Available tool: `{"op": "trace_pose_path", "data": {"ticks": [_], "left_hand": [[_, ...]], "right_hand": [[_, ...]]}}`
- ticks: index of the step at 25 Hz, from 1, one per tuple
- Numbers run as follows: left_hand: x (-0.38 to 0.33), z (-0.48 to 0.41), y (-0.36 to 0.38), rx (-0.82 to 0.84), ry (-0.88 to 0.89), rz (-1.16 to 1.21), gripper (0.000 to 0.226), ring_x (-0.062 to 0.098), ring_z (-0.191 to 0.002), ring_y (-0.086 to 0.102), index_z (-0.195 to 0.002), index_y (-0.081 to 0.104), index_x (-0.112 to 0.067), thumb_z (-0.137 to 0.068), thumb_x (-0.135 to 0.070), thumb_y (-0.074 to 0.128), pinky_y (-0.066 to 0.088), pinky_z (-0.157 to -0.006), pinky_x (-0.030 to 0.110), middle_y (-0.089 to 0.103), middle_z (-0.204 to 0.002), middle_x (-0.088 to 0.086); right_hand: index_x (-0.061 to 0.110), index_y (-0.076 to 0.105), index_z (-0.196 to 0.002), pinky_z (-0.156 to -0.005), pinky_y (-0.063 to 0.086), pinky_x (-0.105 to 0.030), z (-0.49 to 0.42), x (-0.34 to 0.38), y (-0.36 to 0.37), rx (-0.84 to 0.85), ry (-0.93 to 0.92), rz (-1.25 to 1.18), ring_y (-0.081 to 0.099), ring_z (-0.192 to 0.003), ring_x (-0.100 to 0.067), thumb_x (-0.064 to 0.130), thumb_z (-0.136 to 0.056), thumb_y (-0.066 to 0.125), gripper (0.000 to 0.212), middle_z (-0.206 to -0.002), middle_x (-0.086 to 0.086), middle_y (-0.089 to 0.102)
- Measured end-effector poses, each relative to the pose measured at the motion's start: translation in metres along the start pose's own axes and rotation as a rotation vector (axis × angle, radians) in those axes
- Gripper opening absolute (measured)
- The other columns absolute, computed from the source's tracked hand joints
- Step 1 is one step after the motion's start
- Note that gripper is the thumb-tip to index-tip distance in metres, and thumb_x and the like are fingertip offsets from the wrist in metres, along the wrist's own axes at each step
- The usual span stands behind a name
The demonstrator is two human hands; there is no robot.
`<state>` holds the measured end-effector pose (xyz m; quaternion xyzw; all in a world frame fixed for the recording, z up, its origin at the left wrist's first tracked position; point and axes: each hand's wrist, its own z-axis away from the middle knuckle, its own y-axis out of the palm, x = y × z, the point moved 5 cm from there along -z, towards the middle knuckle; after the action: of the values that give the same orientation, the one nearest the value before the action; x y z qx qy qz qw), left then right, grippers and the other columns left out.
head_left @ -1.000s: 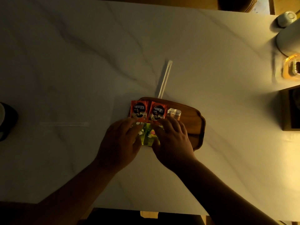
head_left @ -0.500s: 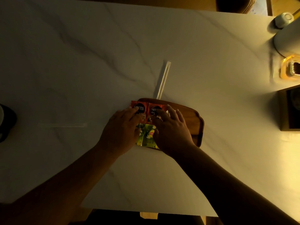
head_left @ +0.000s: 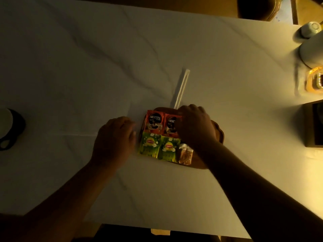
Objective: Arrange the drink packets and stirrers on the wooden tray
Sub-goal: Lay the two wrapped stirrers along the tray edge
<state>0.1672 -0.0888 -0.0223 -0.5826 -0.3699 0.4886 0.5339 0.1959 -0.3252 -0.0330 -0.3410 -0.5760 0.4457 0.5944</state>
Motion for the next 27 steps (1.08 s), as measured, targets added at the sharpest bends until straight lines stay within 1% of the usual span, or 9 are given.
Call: {"op": "trace_pose_path", "data": {"ticks": [2, 4, 7, 11, 14, 17, 20, 23, 27], "left_hand": [[0.037, 0.011, -0.007, 0.021, -0.142, -0.09, 0.024, 0.038, -0.091, 0.059, -0.104, 0.067, -0.015, -0.079, -0.018, 0.065, 0.05, -0.071, 0.046, 0.066, -0.105, 0.009], [0.074, 0.024, -0.012, 0.073, -0.28, -0.156, 0.028, 0.041, -0.086, 0.059, -0.102, 0.068, -0.016, -0.074, -0.015, 0.069, 0.05, -0.067, 0.047, 0.065, -0.102, 0.013], [0.112, 0.042, -0.013, 0.144, -0.346, -0.23, 0.038, 0.043, -0.082, 0.059, -0.107, 0.068, -0.015, -0.07, -0.012, 0.072, 0.049, -0.064, 0.048, 0.064, -0.105, 0.015], [0.133, 0.054, -0.012, 0.153, -0.335, -0.232, 0.021, 0.042, -0.072, 0.062, -0.096, 0.073, -0.013, -0.075, -0.013, 0.07, 0.048, -0.062, 0.045, 0.067, -0.09, 0.017], [0.135, 0.051, -0.01, 0.172, -0.324, -0.271, 0.008, 0.039, -0.067, 0.059, -0.078, 0.069, -0.011, -0.078, -0.019, 0.069, 0.044, -0.059, 0.043, 0.062, -0.074, 0.015], [0.136, 0.046, -0.009, 0.166, -0.353, -0.242, 0.008, 0.039, -0.072, 0.059, -0.077, 0.066, -0.011, -0.079, -0.019, 0.066, 0.045, -0.061, 0.044, 0.062, -0.076, 0.015], [0.127, 0.039, -0.009, 0.124, -0.35, -0.187, 0.008, 0.04, -0.075, 0.059, -0.078, 0.065, -0.011, -0.078, -0.018, 0.064, 0.047, -0.062, 0.044, 0.063, -0.078, 0.016], [0.113, 0.032, -0.01, 0.039, -0.45, 0.011, 0.01, 0.04, -0.071, 0.064, -0.087, 0.06, -0.015, -0.084, -0.024, 0.06, 0.047, -0.06, 0.039, 0.069, -0.077, 0.014], [0.066, 0.017, -0.009, 0.119, -0.646, 0.632, 0.025, 0.024, -0.073, 0.07, -0.102, 0.056, -0.028, -0.083, -0.03, 0.072, 0.055, -0.067, 0.038, 0.073, -0.086, -0.001]], "right_hand": [[0.016, 0.066, -0.106, -0.067, 0.053, -0.036, -0.029, -0.014, -0.003, -0.007, 0.15, -0.055, 0.064, -0.083, -0.022, 0.037, -0.09, 0.063, 0.026, -0.095, -0.001, 0.066], [0.015, 0.064, -0.104, -0.061, 0.05, -0.032, -0.057, -0.026, -0.001, 0.051, 0.33, -0.047, 0.062, -0.075, -0.019, 0.049, -0.089, 0.06, 0.037, -0.084, 0.002, 0.063], [0.009, 0.06, -0.094, -0.059, 0.044, -0.033, -0.087, -0.032, 0.002, 0.118, 0.44, 0.032, 0.057, -0.072, -0.02, 0.056, -0.084, 0.064, 0.048, -0.077, 0.001, 0.055], [0.013, 0.056, -0.072, -0.054, 0.041, -0.029, -0.108, -0.021, 0.006, 0.111, 0.481, 0.021, 0.055, -0.063, -0.021, 0.031, -0.082, 0.068, 0.024, -0.074, -0.004, 0.061], [0.016, 0.049, -0.065, -0.056, 0.043, -0.033, -0.112, -0.011, 0.008, 0.145, 0.448, 0.099, 0.054, -0.063, -0.023, 0.028, -0.083, 0.065, 0.027, -0.07, -0.005, 0.058], [0.014, 0.057, -0.073, -0.058, 0.046, -0.032, -0.11, -0.007, 0.004, 0.128, 0.385, 0.129, 0.06, -0.072, -0.026, 0.03, -0.083, 0.063, 0.02, -0.082, -0.009, 0.064], [0.017, 0.065, -0.088, -0.052, 0.041, -0.027, -0.091, -0.005, -0.018, -0.079, 0.348, -0.007, 0.06, -0.068, -0.018, 0.034, -0.083, 0.065, 0.018, -0.079, -0.001, 0.063], [0.024, 0.061, -0.086, -0.054, 0.049, -0.027, -0.047, -0.012, -0.04, -0.196, 0.365, -0.286, 0.062, -0.065, -0.009, 0.033, -0.084, 0.067, 0.011, -0.076, 0.008, 0.064], [0.029, 0.064, -0.102, -0.051, 0.054, -0.019, 0.029, -0.044, -0.046, -0.109, 0.559, -0.603, 0.07, -0.065, -0.001, 0.027, -0.09, 0.067, 0.012, -0.081, 0.01, 0.072]]}}
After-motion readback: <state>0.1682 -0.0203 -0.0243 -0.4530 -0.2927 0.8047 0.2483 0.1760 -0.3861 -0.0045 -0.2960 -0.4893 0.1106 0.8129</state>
